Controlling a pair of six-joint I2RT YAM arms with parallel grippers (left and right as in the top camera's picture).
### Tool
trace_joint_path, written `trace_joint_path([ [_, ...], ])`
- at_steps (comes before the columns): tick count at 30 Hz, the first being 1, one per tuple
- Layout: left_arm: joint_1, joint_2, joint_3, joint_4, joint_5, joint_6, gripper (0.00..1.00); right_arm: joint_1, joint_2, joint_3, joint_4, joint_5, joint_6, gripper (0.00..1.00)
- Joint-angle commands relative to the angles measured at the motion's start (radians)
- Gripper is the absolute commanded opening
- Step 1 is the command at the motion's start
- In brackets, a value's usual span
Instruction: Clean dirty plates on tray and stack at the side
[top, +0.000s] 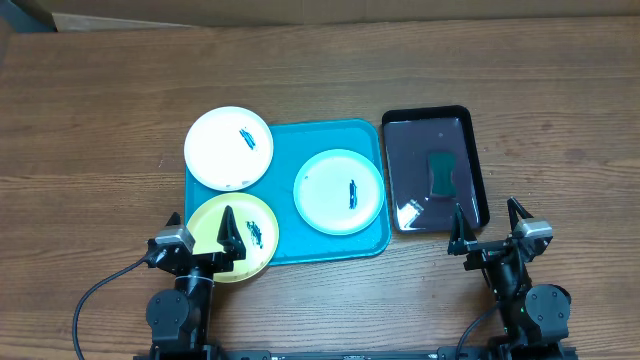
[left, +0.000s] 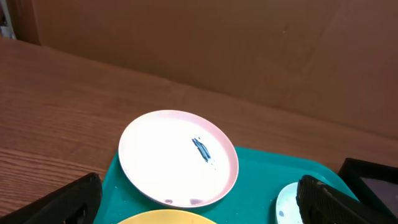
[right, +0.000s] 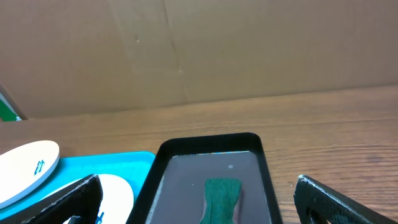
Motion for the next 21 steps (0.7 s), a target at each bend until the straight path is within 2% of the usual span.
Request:
trace_joint_path([
  [1, -0.008, -0.01, 0.016, -0.032, 0.037, -0.013, 1.0, -0.003, -0.008, -0.011, 0.008, -0.005, 0.005, 1.0],
  [7, -0.007, -0.002, 0.167, -0.263, 0.019, -0.005, 1.0, -0.003, -0.008, -0.011, 0.008, -0.005, 0.005, 1.0],
  [11, -0.007, 0.057, 0.307, -0.34, 0.001, 0.036, 1.0, -0.003, -0.008, -0.011, 0.008, -0.005, 0.005, 1.0],
  [21, -0.007, 0.417, 0.681, -0.483, 0.041, 0.055, 1.0, -0.003, -0.008, -0.011, 0.008, -0.005, 0.005, 1.0],
])
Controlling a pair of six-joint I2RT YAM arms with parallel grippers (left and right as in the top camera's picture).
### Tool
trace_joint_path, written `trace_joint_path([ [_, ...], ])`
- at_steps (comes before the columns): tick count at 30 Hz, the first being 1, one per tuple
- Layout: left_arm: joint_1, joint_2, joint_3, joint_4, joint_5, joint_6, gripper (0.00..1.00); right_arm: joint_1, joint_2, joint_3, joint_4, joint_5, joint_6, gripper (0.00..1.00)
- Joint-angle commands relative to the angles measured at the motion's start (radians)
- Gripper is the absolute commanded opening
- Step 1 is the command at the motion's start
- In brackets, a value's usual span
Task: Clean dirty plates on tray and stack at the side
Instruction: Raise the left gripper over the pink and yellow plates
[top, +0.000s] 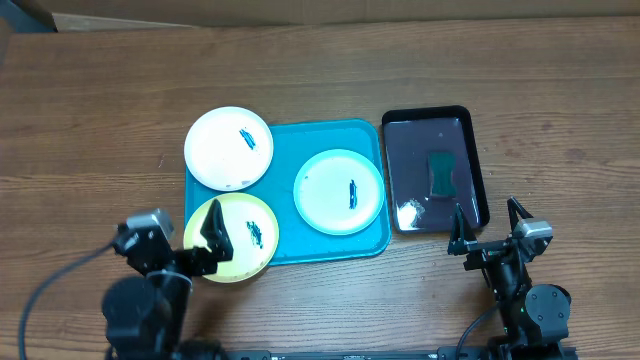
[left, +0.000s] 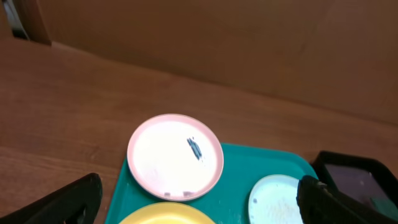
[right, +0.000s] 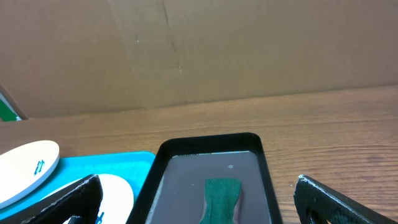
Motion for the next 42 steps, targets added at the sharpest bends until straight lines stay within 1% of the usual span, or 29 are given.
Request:
trace_joint_path([
  [1, -0.007, 0.152, 0.142, -0.059, 0.049, 0.024, 1.0, -0.003, -0.008, -0.011, 0.008, -0.005, 0.004, 1.0],
  [7, -0.007, 0.477, 0.409, -0.322, 0.162, 0.042, 1.0, -0.003, -0.008, -0.011, 0.008, -0.005, 0.004, 1.0],
  [8, -0.007, 0.521, 0.44, -0.346, 0.182, 0.042, 1.0, -0.003, -0.008, -0.011, 0.008, -0.005, 0.004, 1.0],
  [12, -0.007, 0.653, 0.509, -0.375, 0.31, 0.04, 1.0, -0.003, -0.008, -0.011, 0.008, -0.005, 0.004, 1.0],
  [15, -0.007, 0.717, 0.516, -0.37, 0.44, 0.038, 1.0, -0.003, -0.008, -0.011, 0.008, -0.005, 0.004, 1.0],
  [17, -0.007, 0.745, 0.516, -0.37, 0.487, 0.038, 1.0, -0.003, -0.008, -0.011, 0.008, -0.005, 0.004, 1.0],
  [22, -0.007, 0.781, 0.516, -0.373, 0.467, 0.038, 1.0, -0.003, -0.008, -0.011, 0.008, -0.005, 0.004, 1.0],
  [26, -0.007, 0.789, 0.515, -0.382, 0.466, 0.038, 0.96, -0.003, -0.008, -0.011, 0.008, -0.005, 0.004, 1.0],
  [28, -0.007, 0.79, 0.515, -0.383, 0.463, 0.039, 0.97, -0.003, -0.008, -0.011, 0.008, -0.005, 0.004, 1.0],
  [30, -0.007, 0.79, 0.514, -0.383, 0.463, 0.038, 1.0, -0.003, -0.008, -0.011, 0.008, -0.005, 0.004, 1.0],
  [33, -0.007, 0.79, 0.514, -0.382, 0.454, 0.038, 1.0, -0.003, -0.008, -0.011, 0.008, -0.005, 0.004, 1.0],
  [37, -0.007, 0.79, 0.514, -0.383, 0.404, 0.038, 1.0, -0.003, -0.008, -0.011, 0.008, -0.005, 0.004, 1.0],
  [42, -0.007, 0.79, 0.514, -0.386, 0.403, 0.038, 1.0, -0.003, -0.008, -0.011, 0.008, -0.005, 0.004, 1.0],
])
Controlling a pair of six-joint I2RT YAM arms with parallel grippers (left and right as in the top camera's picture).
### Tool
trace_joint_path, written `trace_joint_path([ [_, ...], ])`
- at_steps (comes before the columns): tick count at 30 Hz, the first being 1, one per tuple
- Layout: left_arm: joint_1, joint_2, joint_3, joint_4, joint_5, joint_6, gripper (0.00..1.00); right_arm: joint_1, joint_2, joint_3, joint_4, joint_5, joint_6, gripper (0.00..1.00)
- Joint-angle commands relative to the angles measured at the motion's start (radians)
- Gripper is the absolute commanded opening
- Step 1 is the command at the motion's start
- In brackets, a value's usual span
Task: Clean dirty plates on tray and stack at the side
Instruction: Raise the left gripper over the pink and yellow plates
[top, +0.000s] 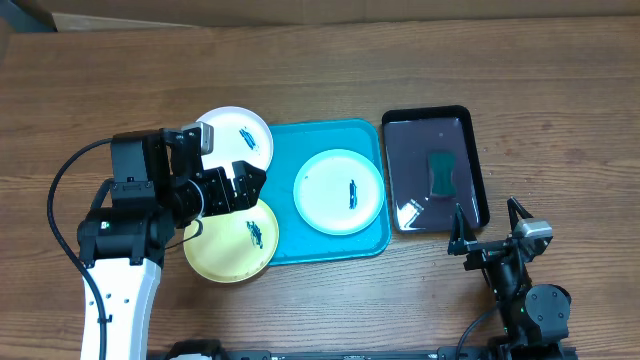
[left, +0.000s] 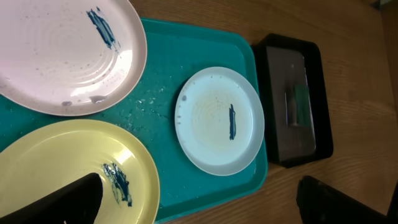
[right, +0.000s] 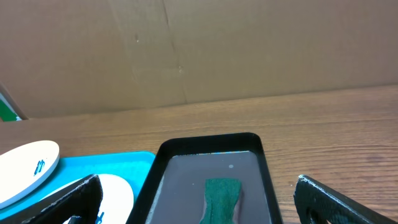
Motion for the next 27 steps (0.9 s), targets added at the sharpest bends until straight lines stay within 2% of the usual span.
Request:
trace_joint_path([
  [1, -0.007, 0.005, 0.027, -0.002, -0.014, 0.016, 1.0, -0.003, -0.008, -0.011, 0.008, -0.005, 0.004, 1.0],
  [27, -0.007, 0.006, 0.026, -0.019, -0.043, -0.011, 1.0, -0.003, -0.008, -0.011, 0.008, -0.005, 0.004, 1.0],
])
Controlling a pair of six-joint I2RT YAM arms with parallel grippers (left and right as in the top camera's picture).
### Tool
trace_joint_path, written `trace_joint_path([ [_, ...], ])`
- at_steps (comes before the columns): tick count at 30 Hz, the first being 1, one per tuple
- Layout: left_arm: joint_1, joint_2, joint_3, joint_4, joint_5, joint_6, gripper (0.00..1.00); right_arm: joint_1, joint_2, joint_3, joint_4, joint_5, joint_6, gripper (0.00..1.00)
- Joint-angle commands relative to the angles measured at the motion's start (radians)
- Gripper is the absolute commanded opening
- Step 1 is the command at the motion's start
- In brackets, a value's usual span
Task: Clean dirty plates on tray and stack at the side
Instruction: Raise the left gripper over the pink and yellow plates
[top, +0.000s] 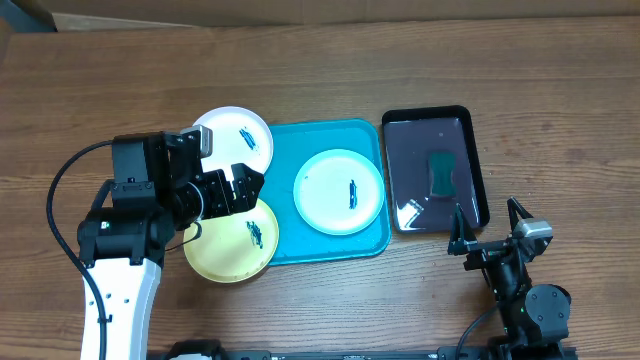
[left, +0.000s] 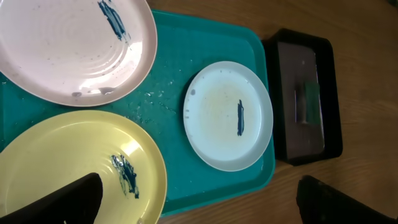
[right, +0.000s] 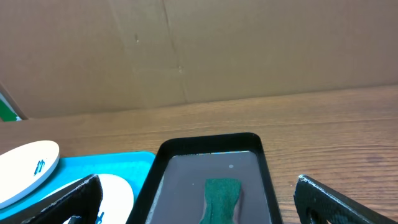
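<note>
Three dirty plates with blue smears lie on a teal tray (top: 285, 140): a white-pink one (top: 232, 142) at the far left, a yellow one (top: 232, 243) at the near left, and a light blue one (top: 338, 191) in the middle. My left gripper (top: 240, 187) hangs open above the gap between the white-pink and yellow plates, looking down on all three and holding nothing. A green sponge (top: 441, 173) lies in a black tray (top: 478, 170) of water. My right gripper (top: 490, 228) stands open at the table's front edge, just short of the black tray.
The black tray sits right beside the teal tray's right edge. Bare wooden table (top: 100, 100) stretches left of the plates and behind both trays. A cardboard wall (right: 199, 50) stands behind the table.
My left gripper has shifted slightly, so the plates lie a little further right and lower in the left wrist view. The plates, sponge and right arm have not moved.
Both grippers first stood open at the table's front edge, the left one over the yellow plate. Then the left arm was raised and further left. Later it hung above the tray's left side looking down, where it still is. The right arm never moved.
</note>
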Motion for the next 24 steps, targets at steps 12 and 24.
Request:
trace_joint_path([
  [12, -0.007, 0.006, 0.026, 0.016, -0.029, -0.018, 1.0, -0.003, -0.008, -0.011, 0.008, -0.005, 0.005, 1.0],
  [24, -0.007, 0.006, 0.026, 0.017, -0.079, -0.018, 1.0, -0.003, -0.008, -0.011, 0.008, -0.005, 0.004, 1.0],
])
